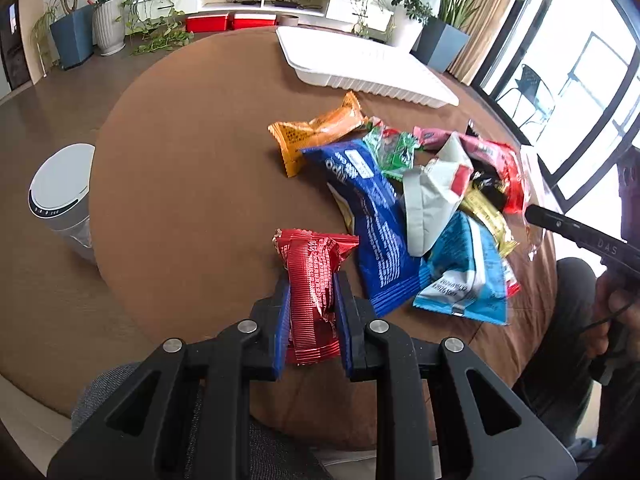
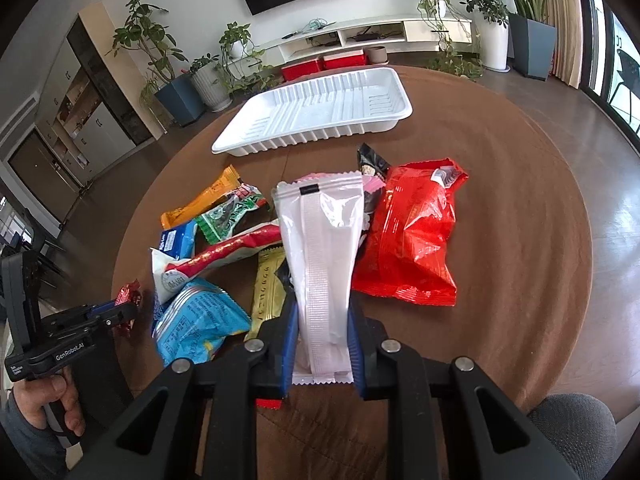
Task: Organize snacks
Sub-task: 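Lift the red wrapper with the left tool while the right tool lifts the white-pink packet toward the tray, then lower both packets into the white tray and open both tools, then move both tools back over the snack pile, then grasp the light-blue packet with the right tool while the left tool grasps the white-red bar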
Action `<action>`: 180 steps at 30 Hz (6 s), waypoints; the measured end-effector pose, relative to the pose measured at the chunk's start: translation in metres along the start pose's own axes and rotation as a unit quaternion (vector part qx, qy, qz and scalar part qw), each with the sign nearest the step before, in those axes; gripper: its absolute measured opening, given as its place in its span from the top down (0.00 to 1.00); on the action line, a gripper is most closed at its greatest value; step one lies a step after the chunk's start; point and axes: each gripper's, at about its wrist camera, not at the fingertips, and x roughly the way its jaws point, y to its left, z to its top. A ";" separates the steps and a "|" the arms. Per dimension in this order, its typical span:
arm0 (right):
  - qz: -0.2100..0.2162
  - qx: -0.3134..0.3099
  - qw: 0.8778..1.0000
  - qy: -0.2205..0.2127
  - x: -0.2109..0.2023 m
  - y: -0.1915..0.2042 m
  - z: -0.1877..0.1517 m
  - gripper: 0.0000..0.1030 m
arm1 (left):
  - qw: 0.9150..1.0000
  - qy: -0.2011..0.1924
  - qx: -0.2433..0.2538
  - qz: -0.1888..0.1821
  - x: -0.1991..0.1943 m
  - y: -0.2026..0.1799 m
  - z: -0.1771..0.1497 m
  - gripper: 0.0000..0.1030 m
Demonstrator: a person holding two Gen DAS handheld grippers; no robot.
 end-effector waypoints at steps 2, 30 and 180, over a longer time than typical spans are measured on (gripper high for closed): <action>0.010 0.004 1.000 -0.003 -0.003 0.000 0.002 0.76 | 1.000 -0.005 -0.003 -0.004 -0.004 0.001 0.003 0.82; -0.002 0.021 0.997 -0.080 -0.003 -0.069 0.185 0.76 | 0.993 -0.089 0.069 -0.014 0.005 -0.010 0.242 0.82; 0.171 0.139 0.969 0.108 0.060 0.032 -0.039 0.59 | 0.934 0.164 0.313 -0.046 0.122 -0.141 0.089 0.49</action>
